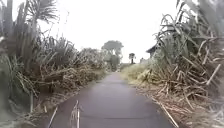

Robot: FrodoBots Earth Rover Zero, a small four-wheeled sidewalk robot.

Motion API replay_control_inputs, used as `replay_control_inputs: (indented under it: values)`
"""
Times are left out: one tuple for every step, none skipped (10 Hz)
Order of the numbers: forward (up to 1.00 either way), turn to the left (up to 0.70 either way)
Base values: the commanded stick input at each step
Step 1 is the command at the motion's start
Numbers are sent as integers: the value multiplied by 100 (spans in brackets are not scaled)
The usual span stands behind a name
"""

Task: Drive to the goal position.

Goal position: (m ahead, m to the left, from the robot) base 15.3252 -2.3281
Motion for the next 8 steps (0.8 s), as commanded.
replay_control_inputs:
  values:
    - [70,0]
    - [70,0]
    - [70,0]
    - [70,0]
    - [70,0]
    - [70,0]
    - [70,0]
    - [70,0]
